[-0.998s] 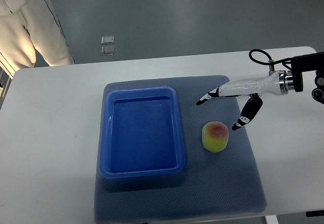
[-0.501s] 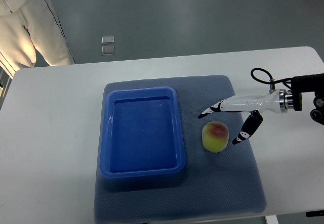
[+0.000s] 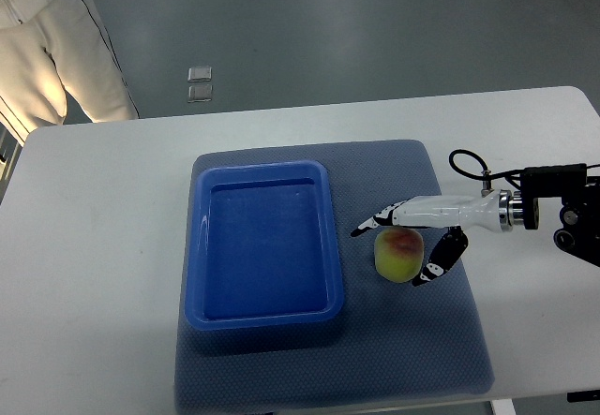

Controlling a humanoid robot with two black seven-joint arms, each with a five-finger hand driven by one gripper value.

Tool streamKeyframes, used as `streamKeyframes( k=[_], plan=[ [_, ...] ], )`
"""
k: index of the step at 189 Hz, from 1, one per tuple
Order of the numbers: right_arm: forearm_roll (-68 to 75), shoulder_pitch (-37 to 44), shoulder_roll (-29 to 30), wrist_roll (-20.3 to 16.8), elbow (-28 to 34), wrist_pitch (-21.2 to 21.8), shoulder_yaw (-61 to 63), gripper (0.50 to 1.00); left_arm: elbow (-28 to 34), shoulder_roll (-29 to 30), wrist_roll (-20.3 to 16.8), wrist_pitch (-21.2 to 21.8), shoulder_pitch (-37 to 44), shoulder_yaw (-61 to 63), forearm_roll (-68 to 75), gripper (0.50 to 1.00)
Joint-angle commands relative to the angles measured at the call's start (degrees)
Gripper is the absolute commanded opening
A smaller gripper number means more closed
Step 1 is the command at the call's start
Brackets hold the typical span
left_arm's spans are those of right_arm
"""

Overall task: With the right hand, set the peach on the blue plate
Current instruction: 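Lower the right hand around the peach and close the fingers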

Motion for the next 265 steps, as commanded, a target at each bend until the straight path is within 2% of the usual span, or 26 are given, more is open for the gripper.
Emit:
streamKeyframes(
  k=[1, 18, 25, 124, 157, 171, 200, 201, 208, 218, 231, 243, 244, 258, 265],
  plan=[
    [-0.10, -0.30, 0.20, -0.11, -0.34, -0.13, -0.03, 0.928, 0.00, 0.00, 0.00, 0.03, 0.00, 0.00, 0.00, 1.000],
    [-0.10, -0.48, 0.29, -0.46, -0.61, -0.39, -0.03, 0.928, 0.00, 0.00, 0.00, 0.03, 0.00, 0.00, 0.00, 1.000],
    [-0.19, -0.57, 0.56, -1.69, -1.05, -1.27, -0.03, 0.928, 0.00, 0.00, 0.00, 0.03, 0.00, 0.00, 0.00, 1.000],
    [-0.01, -0.83, 0.82, -1.60, -1.13, -1.36, -0.03, 0.921, 0.00, 0.00, 0.00, 0.03, 0.00, 0.00, 0.00, 1.000],
    [-0.01, -0.74, 1.17, -1.60, -1.13, -1.36, -0.03, 0.897, 0.00, 0.00, 0.00, 0.03, 0.00, 0.00, 0.00, 1.000],
    [-0.01, -0.83, 1.26, -1.60, -1.13, -1.45, -0.03, 0.870, 0.00, 0.00, 0.00, 0.03, 0.00, 0.00, 0.00, 1.000],
    [-0.19, -1.01, 1.61, -1.69, -1.22, -1.45, -0.03, 0.858, 0.00, 0.00, 0.00, 0.03, 0.00, 0.00, 0.00, 1.000],
    [-0.62, -1.18, 1.70, -1.69, -1.22, -1.36, -0.03, 0.832, 0.00, 0.00, 0.00, 0.03, 0.00, 0.00, 0.00, 1.000],
    [-0.72, -1.18, 1.79, -1.69, -1.22, -1.36, -0.03, 0.825, 0.00, 0.00, 0.00, 0.03, 0.00, 0.00, 0.00, 1.000],
    [-0.80, -1.18, 1.79, -1.69, -1.22, -1.27, -0.03, 0.791, 0.00, 0.00, 0.00, 0.03, 0.00, 0.00, 0.00, 1.000],
    [-1.33, -1.18, 1.70, -1.69, -1.22, -1.27, -0.03, 0.711, 0.00, 0.00, 0.00, 0.03, 0.00, 0.00, 0.00, 1.000],
    [-1.33, -1.09, 1.70, -1.69, -1.22, -1.27, -0.03, 0.701, 0.00, 0.00, 0.00, 0.03, 0.00, 0.00, 0.00, 1.000],
    [-1.42, -1.09, 1.70, -1.77, -1.22, -1.27, -0.03, 0.644, 0.00, 0.00, 0.00, 0.03, 0.00, 0.00, 0.00, 1.000],
    [-1.42, -0.92, 1.61, -1.77, -1.31, -1.27, -0.03, 0.584, 0.00, 0.00, 0.00, -0.06, 0.00, 0.00, 0.00, 1.000],
    [-1.42, -0.83, 1.61, -1.69, -1.31, -1.27, -0.03, 0.578, 0.00, 0.00, 0.00, 0.03, 0.00, 0.00, 0.00, 1.000]
  ],
)
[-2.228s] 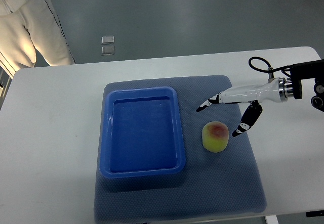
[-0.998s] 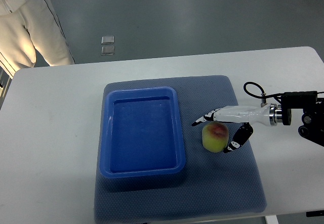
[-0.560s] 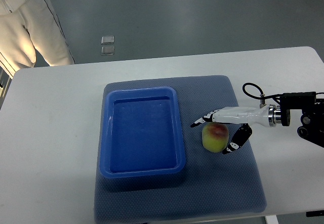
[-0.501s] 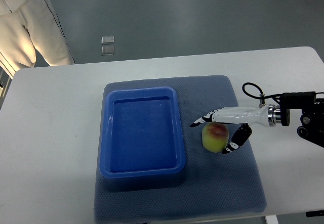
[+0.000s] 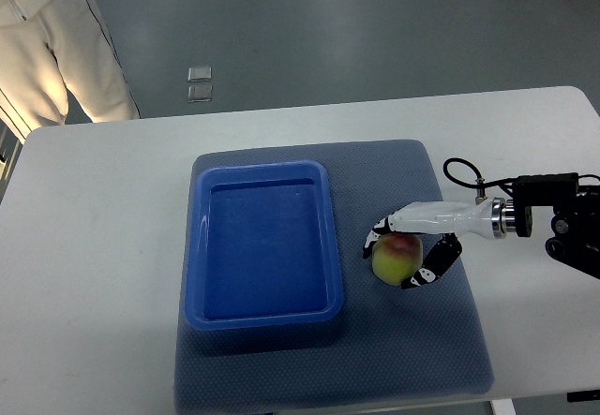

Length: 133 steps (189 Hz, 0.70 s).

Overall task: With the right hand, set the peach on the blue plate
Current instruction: 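Lower the right hand around the peach and close the fingers, then lift the peach and carry it over the blue tray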

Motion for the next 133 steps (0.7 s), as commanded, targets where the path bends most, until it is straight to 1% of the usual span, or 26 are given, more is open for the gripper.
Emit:
streamKeyframes(
  k=[1, 5, 6, 14, 47, 48, 54, 77, 78, 91, 104, 117, 127, 128, 133],
  plan=[
    [-0.05, 0.28, -0.12, 0.02, -0.08, 0.00, 0.00, 0.578, 0.00, 0.00, 0.00, 0.01, 0.00, 0.00, 0.00, 1.000],
    [-0.05, 0.28, -0.12, 0.02, -0.08, 0.00, 0.00, 0.578, 0.00, 0.00, 0.00, 0.01, 0.00, 0.00, 0.00, 1.000],
    [-0.05, 0.45, -0.21, 0.02, -0.08, 0.00, 0.09, 0.564, 0.00, 0.00, 0.00, 0.01, 0.00, 0.00, 0.00, 1.000],
    [0.03, 0.54, -0.38, 0.02, -0.08, 0.00, 0.09, 0.558, 0.00, 0.00, 0.00, 0.01, 0.00, 0.00, 0.00, 1.000],
    [0.47, 1.42, -0.73, 0.02, -0.08, 0.09, 1.14, 0.560, 0.00, 0.00, 0.00, 0.01, 0.00, 0.00, 0.00, 1.000],
    [0.82, 2.81, -0.91, 0.10, -0.08, 0.09, 1.23, 0.560, 0.00, 0.00, 0.00, 0.01, 0.00, 0.00, 0.00, 1.000],
    [1.00, 3.88, -0.91, 0.10, -0.08, 0.09, 1.23, 0.560, 0.00, 0.00, 0.00, 0.01, 0.00, 0.00, 0.00, 1.000],
    [1.00, 5.55, -0.82, 0.10, -0.08, 0.18, 1.23, 0.560, 0.00, 0.00, 0.00, 0.01, 0.00, 0.09, 0.00, 1.000],
    [1.00, 7.64, -0.47, 0.02, -0.08, 0.35, 1.23, 0.562, 0.00, 0.00, 0.00, 0.01, 0.00, 0.00, 0.00, 1.000],
    [1.09, 10.30, 0.32, 0.02, -0.08, 0.35, 1.23, 0.562, 0.00, 0.00, 0.00, 0.01, 0.00, 0.00, 0.00, 1.000],
    [1.09, 12.14, 3.13, -0.07, -0.43, 0.35, 1.23, 0.564, 0.09, 0.00, 0.00, 0.01, 0.00, 0.00, 0.00, 1.000],
    [1.00, 13.81, 8.14, -0.16, -2.36, 0.62, 1.14, 0.566, 0.00, 0.00, 0.00, 0.01, 0.00, 0.00, 0.00, 1.000],
    [1.00, 13.81, 8.14, -0.16, -2.36, 0.62, 1.14, 0.566, 0.00, 0.00, 0.00, 0.01, 0.00, 0.00, 0.00, 1.000],
    [1.00, 14.42, 12.15, -0.51, -4.88, 0.62, 1.14, 0.568, 0.00, 0.00, 0.00, 0.01, 0.00, 0.00, 0.00, 1.000],
    [1.00, 14.60, 13.59, -0.78, -6.05, 0.71, 1.14, 0.570, 0.00, 0.00, 0.00, 0.01, 0.00, 0.00, 0.00, 1.000]
  ],
)
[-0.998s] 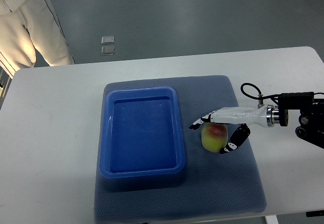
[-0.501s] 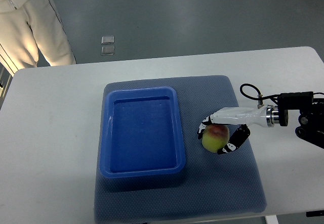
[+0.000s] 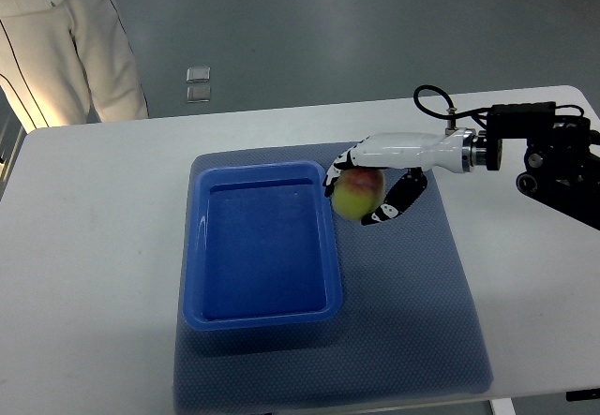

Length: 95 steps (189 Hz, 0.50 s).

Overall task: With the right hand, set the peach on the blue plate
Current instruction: 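Lift the peach and carry it over the blue tray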

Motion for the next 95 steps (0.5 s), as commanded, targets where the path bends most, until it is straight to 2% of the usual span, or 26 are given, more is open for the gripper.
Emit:
streamKeyframes(
  k=[1, 13, 14, 44, 78, 95],
  plan=[
    [-0.08, 1.56, 8.00, -0.79, -5.03, 0.09, -0.09, 0.570, -0.01, 0.00, 0.00, -0.09, 0.01, -0.03, 0.00, 1.000],
    [-0.08, 1.56, 8.79, -0.80, -5.66, 0.09, -0.09, 0.570, 0.08, 0.00, 0.00, 0.00, 0.01, -0.03, 0.00, 1.000],
    [-0.17, 1.64, 12.10, -0.97, -8.61, 0.09, -0.09, 0.572, -0.01, 0.00, 0.00, 0.00, 0.01, -0.03, 0.00, 1.000],
    [-0.52, 1.12, 21.01, -1.15, -16.64, -0.70, -0.97, 0.588, 0.08, 0.00, 0.00, 0.00, 0.01, -0.03, 0.00, 1.000],
    [-1.05, -0.29, 25.05, -1.24, -21.39, -0.79, -1.32, 0.609, 0.08, 0.00, 0.00, 0.00, 0.01, -0.03, 0.00, 1.000],
    [-1.05, -0.99, 25.93, -1.24, -22.79, -0.87, -1.93, 0.656, -0.01, 0.00, 0.00, -0.09, 0.01, -0.03, 0.00, 1.000]
  ],
)
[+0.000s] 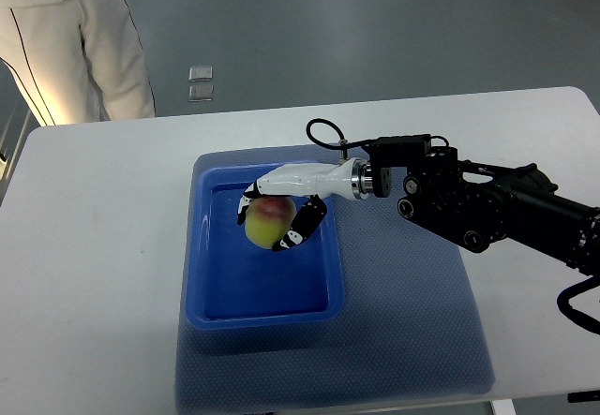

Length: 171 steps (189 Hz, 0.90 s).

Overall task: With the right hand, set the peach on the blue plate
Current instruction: 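Lift the peach and carry it over the blue tray, then open the right hand to release the peach into the tray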

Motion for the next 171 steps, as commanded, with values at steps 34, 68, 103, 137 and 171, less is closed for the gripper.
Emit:
streamKeyframes(
  k=[34, 68, 103, 137, 171],
  plan=[
    [0.04, -2.18, 1.13, -0.03, -1.83, -0.28, -0.74, 0.809, 0.02, 0.00, 0.00, 0.03, 0.00, 0.00, 0.00, 1.000],
    [0.74, -2.36, 1.21, 0.06, -1.66, -0.19, -0.56, 0.928, 0.02, 0.00, 0.00, 0.03, 0.00, 0.00, 0.00, 1.000],
    [1.09, -2.36, 0.95, 0.15, -0.95, -0.01, -0.39, 0.928, 0.02, 0.00, 0.00, -0.06, 0.00, 0.00, 0.00, 1.000],
    [5.57, -1.83, -1.68, 0.41, 1.42, 0.43, 0.84, 0.930, -0.07, 0.00, 0.00, 0.03, 0.00, 0.00, 0.00, 1.000],
    [14.63, -2.18, -7.40, 0.50, 1.60, 0.60, 4.71, 0.930, 0.02, 0.00, 0.00, -0.06, 0.00, 0.00, 0.00, 1.000]
  ],
)
